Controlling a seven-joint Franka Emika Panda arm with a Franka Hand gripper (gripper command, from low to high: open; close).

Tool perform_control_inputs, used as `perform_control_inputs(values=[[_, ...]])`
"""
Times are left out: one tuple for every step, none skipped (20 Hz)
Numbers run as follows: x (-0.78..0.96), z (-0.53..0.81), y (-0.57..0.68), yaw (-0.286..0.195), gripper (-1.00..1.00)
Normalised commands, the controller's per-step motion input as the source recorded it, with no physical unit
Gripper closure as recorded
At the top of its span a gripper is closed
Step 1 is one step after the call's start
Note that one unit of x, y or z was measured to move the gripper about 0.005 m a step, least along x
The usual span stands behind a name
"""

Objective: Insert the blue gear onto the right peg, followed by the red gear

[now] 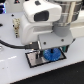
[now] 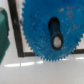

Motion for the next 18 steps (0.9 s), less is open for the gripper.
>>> perform_control_inputs(values=[[-0.23, 0.47, 0.13, 0.000, -1.00], [-0.27, 0.40, 0.16, 0.000, -1.00], [-0.32, 0.36, 0.20, 0.000, -1.00], [-0.38, 0.32, 0.21, 0.000, -1.00], [-0.42, 0.27, 0.20, 0.000, -1.00], [-0.49, 0.24, 0.23, 0.000, -1.00], [-0.55, 0.20, 0.25, 0.000, -1.00], [-0.59, 0.18, 0.26, 0.000, -1.00], [-0.59, 0.14, 0.25, 0.000, -1.00], [-0.60, 0.11, 0.27, 0.000, -1.00], [-0.67, 0.10, 0.27, 0.000, -1.00], [-0.71, 0.08, 0.29, 0.000, -1.00], [-0.72, 0.04, 0.27, 0.000, -1.00], [-0.71, 0.03, 0.27, 0.000, -1.00], [-0.74, 0.00, 0.24, 0.000, -1.00], [-0.76, -0.03, 0.23, 0.000, -1.00], [-0.73, -0.05, 0.28, 0.000, -1.00], [-0.70, -0.05, 0.31, 0.000, -1.00]])
